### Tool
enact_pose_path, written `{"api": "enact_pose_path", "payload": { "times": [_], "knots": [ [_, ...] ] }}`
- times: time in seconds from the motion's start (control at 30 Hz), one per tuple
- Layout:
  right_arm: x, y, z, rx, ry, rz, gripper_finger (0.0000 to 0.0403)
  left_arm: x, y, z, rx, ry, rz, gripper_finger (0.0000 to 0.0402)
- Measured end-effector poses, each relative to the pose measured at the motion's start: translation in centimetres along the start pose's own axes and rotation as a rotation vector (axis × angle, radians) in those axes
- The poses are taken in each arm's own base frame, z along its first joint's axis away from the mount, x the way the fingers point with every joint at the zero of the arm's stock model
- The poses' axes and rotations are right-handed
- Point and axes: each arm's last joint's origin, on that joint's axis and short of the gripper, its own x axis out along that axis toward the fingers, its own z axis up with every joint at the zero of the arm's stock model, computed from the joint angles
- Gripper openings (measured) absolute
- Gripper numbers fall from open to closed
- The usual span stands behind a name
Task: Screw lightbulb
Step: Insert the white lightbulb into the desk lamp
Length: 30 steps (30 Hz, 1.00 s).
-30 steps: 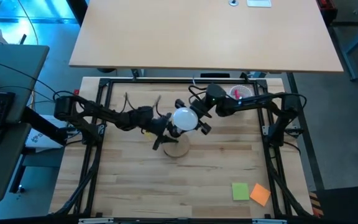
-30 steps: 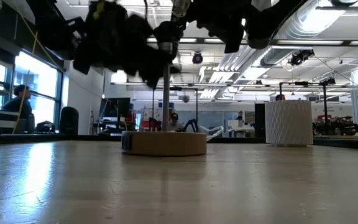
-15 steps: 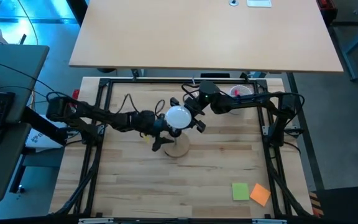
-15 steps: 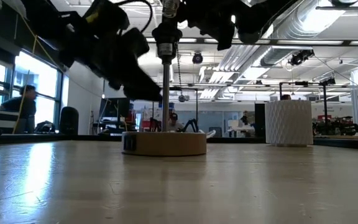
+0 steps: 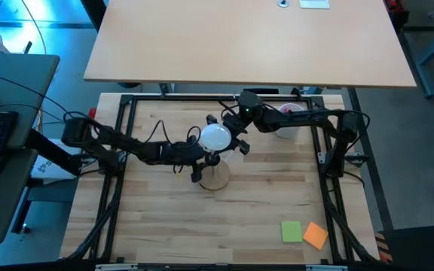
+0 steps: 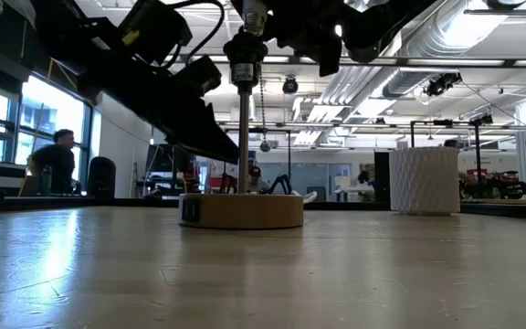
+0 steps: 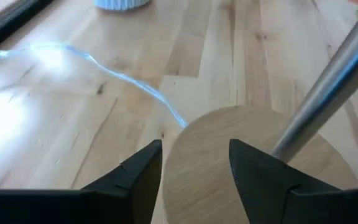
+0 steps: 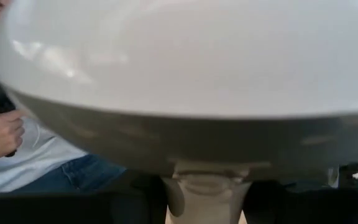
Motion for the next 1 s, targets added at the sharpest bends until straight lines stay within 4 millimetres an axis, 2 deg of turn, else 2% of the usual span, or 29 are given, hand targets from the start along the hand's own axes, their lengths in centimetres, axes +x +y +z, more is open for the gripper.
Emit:
{"api": "enact_pose_path", "payload": {
  "times": [0.17, 0.3, 0.5, 0.73, 0.87, 1.0],
  "knots": [
    [0.1, 0.1, -0.2, -0.018, 0.011, 0.003, 0.0142, 1.2, 0.7, -0.9, 0.027, 0.013, 0.006, 0.0169],
    [1.0, 0.4, -0.5, -0.035, 0.015, 0.038, 0.0142, 2.1, 1.5, -1.6, 0.029, 0.028, 0.013, 0.0149],
    [1.5, 0.4, -1.1, -0.060, 0.021, 0.032, 0.0142, 2.6, 2.6, -2.1, 0.017, 0.048, -0.002, 0.0120],
    [1.4, 0.3, -1.3, -0.034, 0.032, 0.002, 0.0142, 2.1, 3.3, -2.3, 0.052, 0.107, 0.045, 0.0111],
    [1.8, 0.2, -2.2, 0.033, 0.072, -0.044, 0.0142, 1.4, 3.6, -2.3, 0.055, 0.171, 0.075, 0.0111],
    [2.0, 0.3, -2.3, 0.027, 0.087, -0.059, 0.0142, 0.2, 3.7, -2.1, 0.064, 0.229, 0.098, 0.0111]
  ]
}}
